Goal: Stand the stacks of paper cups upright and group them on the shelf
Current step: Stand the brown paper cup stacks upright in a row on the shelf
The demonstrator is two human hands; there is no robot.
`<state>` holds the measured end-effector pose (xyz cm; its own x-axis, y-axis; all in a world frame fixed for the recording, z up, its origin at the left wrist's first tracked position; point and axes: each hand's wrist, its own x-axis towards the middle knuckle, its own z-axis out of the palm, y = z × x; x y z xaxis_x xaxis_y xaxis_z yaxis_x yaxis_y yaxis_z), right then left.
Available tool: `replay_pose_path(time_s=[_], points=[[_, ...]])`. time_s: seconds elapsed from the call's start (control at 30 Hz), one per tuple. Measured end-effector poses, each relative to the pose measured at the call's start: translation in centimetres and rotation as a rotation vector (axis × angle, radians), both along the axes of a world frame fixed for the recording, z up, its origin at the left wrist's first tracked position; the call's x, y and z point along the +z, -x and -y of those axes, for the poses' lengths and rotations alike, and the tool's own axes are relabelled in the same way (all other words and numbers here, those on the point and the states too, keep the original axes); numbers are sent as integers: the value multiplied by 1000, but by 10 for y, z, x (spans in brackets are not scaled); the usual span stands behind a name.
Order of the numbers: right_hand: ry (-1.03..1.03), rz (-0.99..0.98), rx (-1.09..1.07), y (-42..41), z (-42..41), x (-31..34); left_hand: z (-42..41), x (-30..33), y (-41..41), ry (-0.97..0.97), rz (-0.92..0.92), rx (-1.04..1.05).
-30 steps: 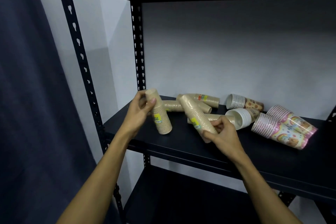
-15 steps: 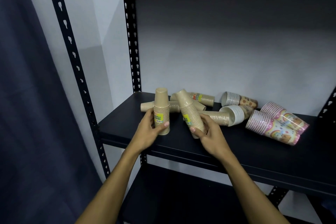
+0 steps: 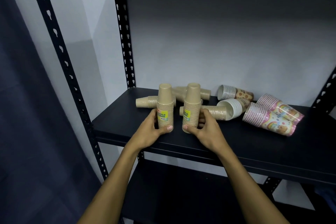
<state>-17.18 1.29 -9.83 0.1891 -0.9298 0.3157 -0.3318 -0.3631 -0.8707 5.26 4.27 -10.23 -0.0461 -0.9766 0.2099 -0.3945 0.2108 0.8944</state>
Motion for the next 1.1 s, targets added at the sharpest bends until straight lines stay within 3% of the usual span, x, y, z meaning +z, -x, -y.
replay_pose_path(time_s=[0.13,0.43,0.73,1.1], points=[[31,-17,-34,-1,-2,1,-2,2,-4,-12,-20,-25],[-21,-56,55,2,4,-4,5,-6,8,68,54,221],[-26,7,-17,1,1,1,1,-2,-4,11,-11,42],[-86,46,97,5,1,2,1,-8,2,67,63,146]])
